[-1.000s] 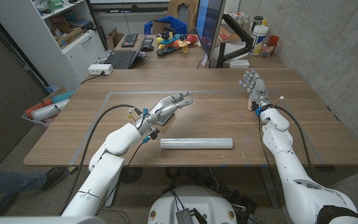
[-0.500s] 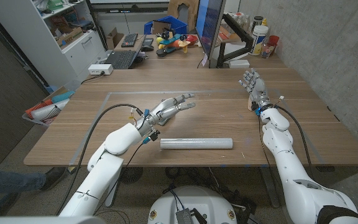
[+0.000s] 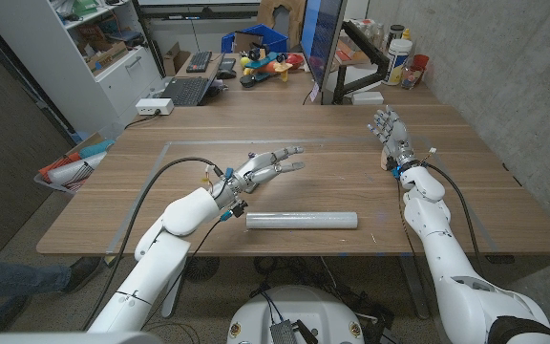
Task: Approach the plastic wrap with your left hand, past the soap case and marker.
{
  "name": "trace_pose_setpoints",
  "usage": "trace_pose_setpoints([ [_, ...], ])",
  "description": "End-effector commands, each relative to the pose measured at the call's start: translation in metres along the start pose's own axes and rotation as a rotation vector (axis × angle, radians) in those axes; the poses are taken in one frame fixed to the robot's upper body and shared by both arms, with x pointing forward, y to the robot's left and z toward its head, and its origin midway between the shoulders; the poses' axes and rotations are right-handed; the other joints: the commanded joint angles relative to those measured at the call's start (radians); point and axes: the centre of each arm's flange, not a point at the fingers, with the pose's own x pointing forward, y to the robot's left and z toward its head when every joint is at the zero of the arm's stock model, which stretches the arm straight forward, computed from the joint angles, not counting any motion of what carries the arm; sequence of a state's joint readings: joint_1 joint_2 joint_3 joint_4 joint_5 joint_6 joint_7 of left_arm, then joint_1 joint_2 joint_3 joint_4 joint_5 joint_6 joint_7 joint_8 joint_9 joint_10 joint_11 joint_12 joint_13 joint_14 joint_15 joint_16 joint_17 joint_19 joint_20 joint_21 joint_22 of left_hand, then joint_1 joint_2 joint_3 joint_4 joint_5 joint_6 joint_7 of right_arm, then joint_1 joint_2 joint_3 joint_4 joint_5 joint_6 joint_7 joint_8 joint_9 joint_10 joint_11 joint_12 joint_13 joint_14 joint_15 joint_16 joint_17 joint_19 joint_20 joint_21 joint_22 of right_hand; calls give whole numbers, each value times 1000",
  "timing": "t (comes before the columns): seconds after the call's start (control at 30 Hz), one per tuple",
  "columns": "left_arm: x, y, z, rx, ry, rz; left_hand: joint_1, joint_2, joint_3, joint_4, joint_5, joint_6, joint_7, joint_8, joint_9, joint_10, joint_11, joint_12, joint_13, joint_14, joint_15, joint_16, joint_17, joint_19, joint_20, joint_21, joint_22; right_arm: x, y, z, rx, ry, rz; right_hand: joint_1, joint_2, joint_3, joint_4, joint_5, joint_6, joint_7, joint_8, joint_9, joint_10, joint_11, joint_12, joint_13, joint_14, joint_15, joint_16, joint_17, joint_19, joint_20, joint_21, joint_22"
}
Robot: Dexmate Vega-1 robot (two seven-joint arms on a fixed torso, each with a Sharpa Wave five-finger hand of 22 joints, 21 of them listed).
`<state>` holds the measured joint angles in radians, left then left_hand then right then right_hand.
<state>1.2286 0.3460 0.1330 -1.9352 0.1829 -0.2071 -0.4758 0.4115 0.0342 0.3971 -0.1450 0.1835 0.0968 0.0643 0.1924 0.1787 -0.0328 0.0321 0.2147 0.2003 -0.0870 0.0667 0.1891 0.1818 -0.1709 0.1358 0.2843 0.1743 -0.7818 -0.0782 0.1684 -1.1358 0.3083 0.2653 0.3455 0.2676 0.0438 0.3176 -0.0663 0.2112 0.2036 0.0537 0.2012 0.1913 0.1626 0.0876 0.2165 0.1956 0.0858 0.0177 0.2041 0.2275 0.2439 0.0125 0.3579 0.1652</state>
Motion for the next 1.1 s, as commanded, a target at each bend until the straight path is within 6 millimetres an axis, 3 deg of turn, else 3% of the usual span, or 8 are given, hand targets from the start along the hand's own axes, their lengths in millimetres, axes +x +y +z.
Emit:
trace_pose_setpoints([
  [0.03, 5, -2, 4, 39, 3, -39, 14, 1, 1, -5, 2, 7, -2, 4, 4, 0, -4, 2, 0, -5, 2, 0, -1, -28, 5, -1, 5, -2, -3, -1, 0, -4, -8, -9, 1, 4, -4, 4, 7, -4, -2, -1, 9, -2, -2, 3, 6, 0, 7, 3, 11, -1, -4, 3],
  [1.1, 5, -3, 10, 181, 45, -112, 40, 4, 8, -13, 2, 13, -6, 4, 5, 2, -8, 3, 0, -4, 0, 1, -1, -22, 13, -12, 7, 12, 8, 5, -13, -16, 18, -12, 3, 4, -7, 4, 6, -5, -3, -1, 8, -1, -6, 3, 6, 1, 7, 0, 16, 1, -18, 4],
])
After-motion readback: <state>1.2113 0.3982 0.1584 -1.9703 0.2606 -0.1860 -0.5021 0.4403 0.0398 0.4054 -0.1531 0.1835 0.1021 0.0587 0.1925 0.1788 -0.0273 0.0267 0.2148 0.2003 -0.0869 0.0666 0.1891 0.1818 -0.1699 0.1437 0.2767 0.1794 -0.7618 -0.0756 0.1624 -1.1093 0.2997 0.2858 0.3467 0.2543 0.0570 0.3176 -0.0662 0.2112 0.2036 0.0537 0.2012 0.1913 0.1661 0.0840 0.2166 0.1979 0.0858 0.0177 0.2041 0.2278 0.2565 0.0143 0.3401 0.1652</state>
